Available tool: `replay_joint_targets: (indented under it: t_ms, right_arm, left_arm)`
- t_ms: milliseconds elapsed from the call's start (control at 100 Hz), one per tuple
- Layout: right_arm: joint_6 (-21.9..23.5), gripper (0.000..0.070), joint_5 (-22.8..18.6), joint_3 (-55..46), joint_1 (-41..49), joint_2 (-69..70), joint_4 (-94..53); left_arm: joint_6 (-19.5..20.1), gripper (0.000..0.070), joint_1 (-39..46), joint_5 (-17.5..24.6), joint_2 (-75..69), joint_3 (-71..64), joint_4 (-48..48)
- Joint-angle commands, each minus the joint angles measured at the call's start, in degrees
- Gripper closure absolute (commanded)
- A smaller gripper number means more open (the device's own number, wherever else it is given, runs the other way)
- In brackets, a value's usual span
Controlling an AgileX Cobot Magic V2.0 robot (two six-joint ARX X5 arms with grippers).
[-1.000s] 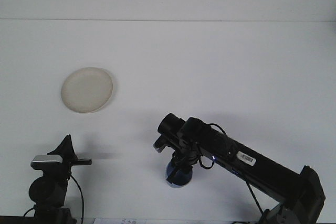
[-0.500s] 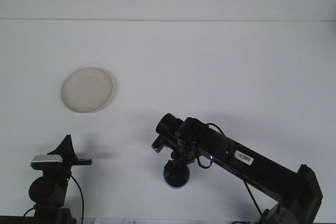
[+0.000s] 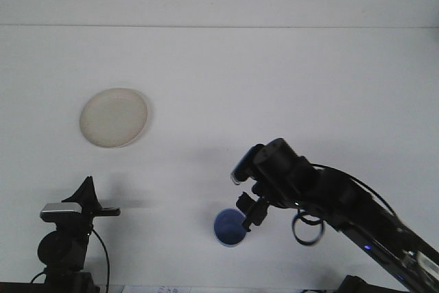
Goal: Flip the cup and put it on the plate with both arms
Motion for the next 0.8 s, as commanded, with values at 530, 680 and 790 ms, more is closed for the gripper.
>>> replay_joint_targets:
  t_ms: [530, 680, 790]
  right_arm:
    - [2.3, 0.0291, 4.7, -37.9, 0.8, -52.1, 24.9]
    - [3.9, 0.0291, 4.7, -39.2, 0.8, -55.7, 24.5]
    - [3.9, 0.0291, 4.8, -39.2, 0.8, -56.0, 24.6]
  left_arm:
    - [-10.6, 0.0684, 0.1, -0.3, -0.1, -1.1, 0.8]
    - [-16.1, 0.0684, 0.1, -0.2, -0.1, -1.1, 2.2]
    - [-22.9, 0.0689, 0.1, 2.0, -0.1, 0.7, 1.7]
